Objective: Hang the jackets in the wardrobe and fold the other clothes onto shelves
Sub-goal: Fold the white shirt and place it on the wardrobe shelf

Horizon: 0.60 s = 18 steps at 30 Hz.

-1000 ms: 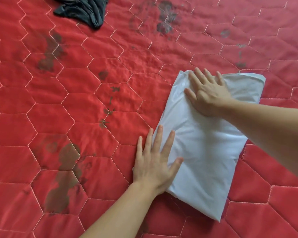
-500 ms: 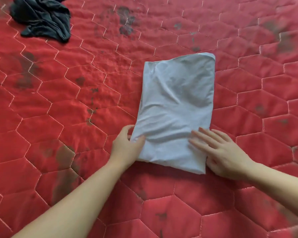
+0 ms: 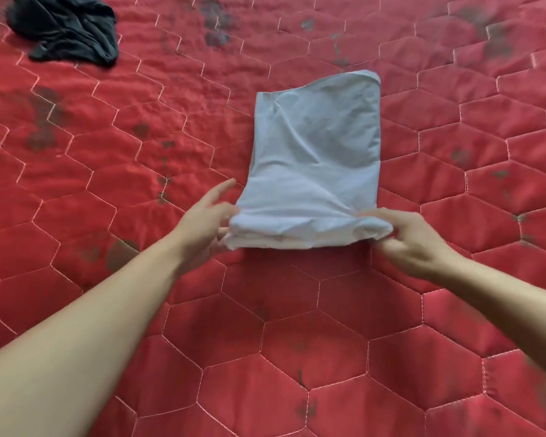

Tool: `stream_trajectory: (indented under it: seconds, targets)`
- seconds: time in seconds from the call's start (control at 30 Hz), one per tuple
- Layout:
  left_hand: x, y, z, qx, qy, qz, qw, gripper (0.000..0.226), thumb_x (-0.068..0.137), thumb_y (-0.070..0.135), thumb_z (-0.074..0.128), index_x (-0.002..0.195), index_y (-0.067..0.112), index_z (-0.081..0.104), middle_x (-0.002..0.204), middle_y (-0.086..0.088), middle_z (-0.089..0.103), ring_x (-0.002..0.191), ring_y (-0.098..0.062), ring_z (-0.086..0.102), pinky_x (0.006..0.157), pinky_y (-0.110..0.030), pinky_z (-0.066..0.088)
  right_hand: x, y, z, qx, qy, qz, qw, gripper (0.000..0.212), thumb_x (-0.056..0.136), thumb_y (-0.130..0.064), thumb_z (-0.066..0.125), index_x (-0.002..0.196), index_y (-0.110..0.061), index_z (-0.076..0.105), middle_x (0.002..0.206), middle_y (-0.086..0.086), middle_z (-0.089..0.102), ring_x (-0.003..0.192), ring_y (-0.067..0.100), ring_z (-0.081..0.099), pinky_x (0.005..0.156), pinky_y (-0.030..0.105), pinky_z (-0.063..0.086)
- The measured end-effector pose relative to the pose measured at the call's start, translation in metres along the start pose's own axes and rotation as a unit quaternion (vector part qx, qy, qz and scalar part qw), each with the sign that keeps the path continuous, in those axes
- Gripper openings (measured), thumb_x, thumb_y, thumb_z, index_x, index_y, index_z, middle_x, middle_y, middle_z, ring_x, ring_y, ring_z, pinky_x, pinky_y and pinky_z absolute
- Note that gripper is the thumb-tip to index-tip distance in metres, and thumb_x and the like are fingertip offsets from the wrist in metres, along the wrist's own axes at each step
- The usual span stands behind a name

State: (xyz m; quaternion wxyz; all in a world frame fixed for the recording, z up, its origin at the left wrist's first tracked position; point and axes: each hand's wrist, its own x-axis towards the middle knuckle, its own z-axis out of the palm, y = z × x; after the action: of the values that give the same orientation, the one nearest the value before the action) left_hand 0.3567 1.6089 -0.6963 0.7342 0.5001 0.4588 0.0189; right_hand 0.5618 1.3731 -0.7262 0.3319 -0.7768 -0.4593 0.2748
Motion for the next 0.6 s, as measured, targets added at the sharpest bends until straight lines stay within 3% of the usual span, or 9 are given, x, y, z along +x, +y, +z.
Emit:
stream_trajectory:
  seconds: [0.07, 0.13, 0.2, 0.27, 0.33, 0.43, 0.5, 0.57, 0.6]
  targets:
    - [-0.007, 0.008, -0.004, -0.048, -0.062, -0.002, 0.997, 0.064, 0.083, -0.008, 0.037, 0.132, 0.030, 0.054, 0.099, -0.007, 0.072, 0.082, -0.022, 0.060, 0.066, -0.031, 0.059, 0.001, 0.001, -0.015, 0.097, -0.003, 0.042, 0.994, 0.034, 0.083, -0.031, 0.048, 0.095, -0.007, 0.069, 0.093, 0.004, 0.071, 0.089, 0.014, 0.060, 0.081, 0.036, 0.046]
    - [-0.013, 0.014, -0.001, 0.075, -0.108, 0.063, 0.989, 0.077, 0.077, -0.011, 0.052, 0.137, 0.037, 0.047, 0.113, 0.000, 0.068, 0.099, -0.016, 0.063, 0.083, -0.033, 0.057, 0.003, -0.002, -0.031, 0.152, 0.002, 0.056, 0.987, 0.028, 0.089, -0.023, 0.056, 0.102, -0.002, 0.069, 0.112, 0.011, 0.070, 0.108, 0.013, 0.061, 0.095, 0.041, 0.047]
    - [-0.013, 0.016, 0.005, 0.383, -0.083, 0.186, 0.901, 0.094, 0.070, 0.008, 0.075, 0.145, 0.044, 0.031, 0.129, 0.015, 0.051, 0.114, -0.006, 0.055, 0.097, -0.027, 0.048, 0.002, -0.010, -0.044, 0.184, 0.006, 0.065, 0.981, 0.021, 0.095, -0.014, 0.058, 0.110, -0.002, 0.068, 0.122, 0.014, 0.066, 0.116, 0.016, 0.060, 0.104, 0.037, 0.043]
    - [-0.010, 0.015, 0.017, 0.503, -0.048, 0.291, 0.812, 0.100, 0.057, 0.043, 0.083, 0.144, 0.041, 0.035, 0.137, 0.019, 0.032, 0.131, -0.009, 0.033, 0.110, -0.029, 0.031, -0.002, -0.015, -0.052, 0.194, -0.001, 0.073, 0.978, 0.020, 0.096, -0.008, 0.054, 0.108, -0.004, 0.069, 0.120, 0.009, 0.068, 0.108, 0.011, 0.062, 0.101, 0.028, 0.044]
    - [-0.011, 0.018, 0.029, 0.391, -0.069, 0.315, 0.862, 0.075, 0.061, 0.039, 0.089, 0.129, 0.029, 0.058, 0.134, 0.014, 0.047, 0.133, -0.008, 0.040, 0.103, -0.021, 0.036, -0.008, -0.016, -0.060, 0.204, -0.011, 0.084, 0.975, 0.021, 0.093, -0.020, 0.060, 0.100, -0.003, 0.071, 0.113, 0.005, 0.070, 0.101, 0.011, 0.063, 0.100, 0.032, 0.047]
    - [-0.029, 0.021, 0.043, 0.257, -0.125, 0.258, 0.923, 0.015, 0.075, 0.014, 0.083, 0.086, 0.013, 0.073, 0.077, 0.011, 0.063, 0.068, 0.002, 0.055, 0.059, -0.016, 0.041, -0.023, -0.017, -0.072, 0.210, -0.014, 0.108, 0.972, 0.059, 0.076, -0.051, 0.071, 0.097, 0.004, 0.070, 0.112, 0.008, 0.070, 0.101, 0.016, 0.062, 0.098, 0.047, 0.047]
    - [-0.042, 0.012, 0.048, 0.252, -0.132, 0.238, 0.929, 0.018, 0.078, 0.013, 0.081, 0.065, 0.013, 0.068, 0.064, 0.011, 0.053, 0.057, -0.001, 0.043, 0.053, -0.020, 0.034, -0.035, -0.020, -0.074, 0.233, -0.036, 0.127, 0.964, 0.035, 0.079, -0.034, 0.069, 0.098, -0.005, 0.074, 0.107, 0.006, 0.073, 0.099, 0.014, 0.065, 0.089, 0.037, 0.053]
    - [-0.050, -0.005, 0.052, 0.254, -0.146, 0.214, 0.932, 0.025, 0.078, 0.023, 0.080, 0.072, 0.004, 0.066, 0.068, 0.010, 0.051, 0.063, -0.005, 0.043, 0.057, -0.024, 0.035, -0.047, -0.020, -0.072, 0.219, -0.078, 0.158, 0.960, 0.013, 0.085, -0.014, 0.071, 0.077, -0.005, 0.073, 0.079, -0.001, 0.070, 0.074, 0.009, 0.061, 0.065, 0.033, 0.049]
    - [-0.049, -0.014, 0.052, 0.254, -0.153, 0.199, 0.934, 0.033, 0.077, 0.031, 0.078, 0.077, 0.001, 0.066, 0.071, 0.008, 0.052, 0.067, -0.006, 0.044, 0.060, -0.027, 0.037, -0.051, -0.017, -0.070, 0.194, -0.098, 0.171, 0.961, 0.021, 0.088, -0.013, 0.069, 0.069, -0.002, 0.070, 0.068, -0.003, 0.063, 0.065, 0.008, 0.055, 0.059, 0.032, 0.041]
